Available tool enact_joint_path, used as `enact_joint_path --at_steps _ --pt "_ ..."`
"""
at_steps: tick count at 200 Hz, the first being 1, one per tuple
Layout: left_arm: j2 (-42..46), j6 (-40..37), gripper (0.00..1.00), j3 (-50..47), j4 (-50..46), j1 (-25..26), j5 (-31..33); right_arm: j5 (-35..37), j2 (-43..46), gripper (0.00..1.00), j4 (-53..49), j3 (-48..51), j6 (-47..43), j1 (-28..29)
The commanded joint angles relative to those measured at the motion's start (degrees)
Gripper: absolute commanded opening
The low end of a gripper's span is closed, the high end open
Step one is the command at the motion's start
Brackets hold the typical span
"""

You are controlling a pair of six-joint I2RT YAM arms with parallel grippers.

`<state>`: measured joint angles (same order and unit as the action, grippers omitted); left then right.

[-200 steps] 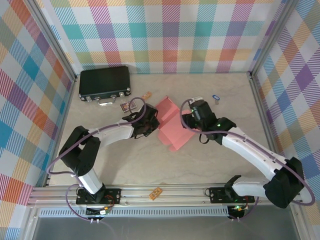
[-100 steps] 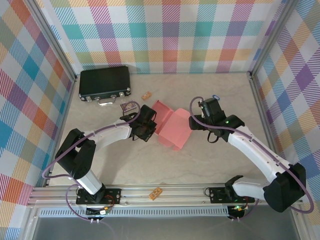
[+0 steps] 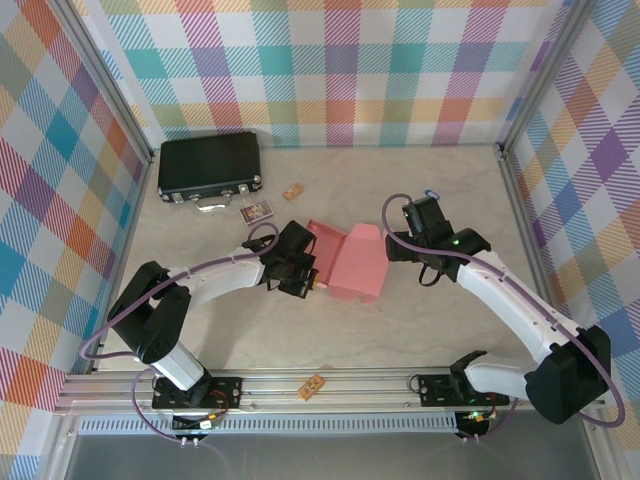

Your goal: Fold the paper box

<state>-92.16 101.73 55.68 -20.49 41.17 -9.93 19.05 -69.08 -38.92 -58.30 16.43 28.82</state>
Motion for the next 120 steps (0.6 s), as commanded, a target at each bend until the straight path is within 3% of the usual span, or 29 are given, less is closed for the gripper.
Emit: enact_joint_path --at_steps 1,54,120 --pt "-0.1 6.3 0.06 -2.8 4.0 0.7 -4.1 0.3 -0.7 0.79 -0.3 -1.0 1.4 -0.4" --pt "-0.6 8.1 0.15 -3.9 8.0 0.9 -4.1 -2.5 -0.2 0.79 0.5 -0.1 2.0 -0.5" --pt "-1.8 8.7 0.16 -5.2 9.7 0.9 -4.7 -14.4 -0.4 0.77 6.0 4.1 5.9 -2.3"
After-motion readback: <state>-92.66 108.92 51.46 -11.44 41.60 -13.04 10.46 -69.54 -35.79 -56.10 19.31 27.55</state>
